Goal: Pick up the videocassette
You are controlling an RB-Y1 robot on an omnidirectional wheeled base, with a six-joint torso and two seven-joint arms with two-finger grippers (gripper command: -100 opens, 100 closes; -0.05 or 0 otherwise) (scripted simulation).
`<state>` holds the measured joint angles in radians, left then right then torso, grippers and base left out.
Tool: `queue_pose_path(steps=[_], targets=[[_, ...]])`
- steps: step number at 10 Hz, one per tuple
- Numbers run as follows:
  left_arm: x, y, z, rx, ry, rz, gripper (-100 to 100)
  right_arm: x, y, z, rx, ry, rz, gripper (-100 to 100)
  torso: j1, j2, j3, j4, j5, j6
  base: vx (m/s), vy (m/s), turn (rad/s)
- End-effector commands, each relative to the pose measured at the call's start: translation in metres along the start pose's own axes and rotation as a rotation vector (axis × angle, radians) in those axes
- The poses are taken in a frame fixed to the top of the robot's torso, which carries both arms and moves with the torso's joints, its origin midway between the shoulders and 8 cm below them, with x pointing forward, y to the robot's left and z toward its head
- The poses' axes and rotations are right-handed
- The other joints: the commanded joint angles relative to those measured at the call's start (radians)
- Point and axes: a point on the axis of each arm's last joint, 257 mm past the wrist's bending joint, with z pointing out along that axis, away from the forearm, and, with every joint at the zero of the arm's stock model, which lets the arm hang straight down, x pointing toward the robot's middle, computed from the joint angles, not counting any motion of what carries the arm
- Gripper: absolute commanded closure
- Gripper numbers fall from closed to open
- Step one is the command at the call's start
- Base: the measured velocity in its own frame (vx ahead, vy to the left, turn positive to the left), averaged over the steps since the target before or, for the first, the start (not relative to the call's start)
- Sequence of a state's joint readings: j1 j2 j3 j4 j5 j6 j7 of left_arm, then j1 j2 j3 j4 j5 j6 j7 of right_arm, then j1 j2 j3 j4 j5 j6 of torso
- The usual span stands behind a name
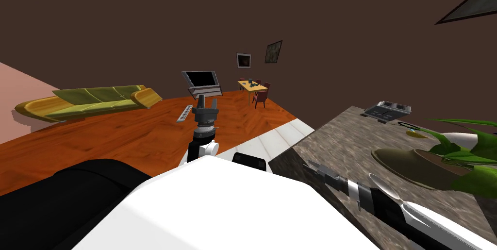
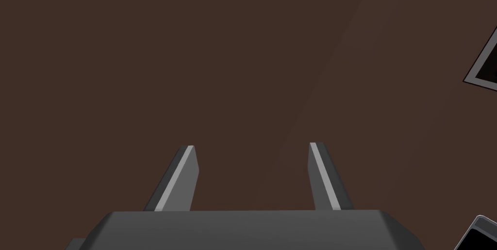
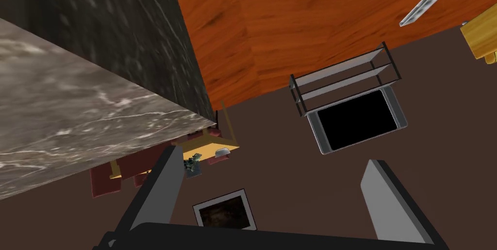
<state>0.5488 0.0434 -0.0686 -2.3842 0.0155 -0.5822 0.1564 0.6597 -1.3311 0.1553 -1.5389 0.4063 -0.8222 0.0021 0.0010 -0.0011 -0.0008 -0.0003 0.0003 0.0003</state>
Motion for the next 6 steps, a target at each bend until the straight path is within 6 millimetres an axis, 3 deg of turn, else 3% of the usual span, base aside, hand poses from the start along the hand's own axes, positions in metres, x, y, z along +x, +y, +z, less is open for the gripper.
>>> queue_pose_path(steps=[1,2,3,4,5,6], targets=[[0.000,0.000,0.000,0.000,0.000,0.000,0,0.019,-0.018,-0.020,0.044,0.078,-0.011,-100,0.000,0.000,0.000,0.000,0.000,0.000,0.041,0.020,0.084],[0.000,0.000,0.000,0.000,0.000,0.000,0,0.016,-0.020,-0.024,0.047,0.095,-0.026,-100,0.001,0.000,0.000,0.000,0.000,0.000,0.033,0.014,0.026],[0.000,0.000,0.000,0.000,0.000,0.000,0,0.033,-0.034,-0.040,0.080,0.158,-0.035,-100,0.000,0.000,0.000,0.000,0.000,0.000,0.030,0.020,0.061],[0.000,0.000,0.000,0.000,0.000,0.000,0,0.030,-0.037,-0.043,0.083,0.170,-0.047,-100,0.001,0.000,0.000,0.000,0.000,0.000,0.027,0.013,0.040],[0.000,0.000,0.000,0.000,0.000,0.000,0,0.043,-0.051,-0.062,0.115,0.239,-0.063,-100,0.000,0.000,0.000,0.000,0.000,0.000,0.027,0.007,0.069],[0.000,0.000,0.000,0.000,0.000,0.000,0,0.042,-0.052,-0.063,0.116,0.244,-0.067,-100,0.000,0.000,0.000,0.000,0.000,0.000,0.020,0.003,0.031]])
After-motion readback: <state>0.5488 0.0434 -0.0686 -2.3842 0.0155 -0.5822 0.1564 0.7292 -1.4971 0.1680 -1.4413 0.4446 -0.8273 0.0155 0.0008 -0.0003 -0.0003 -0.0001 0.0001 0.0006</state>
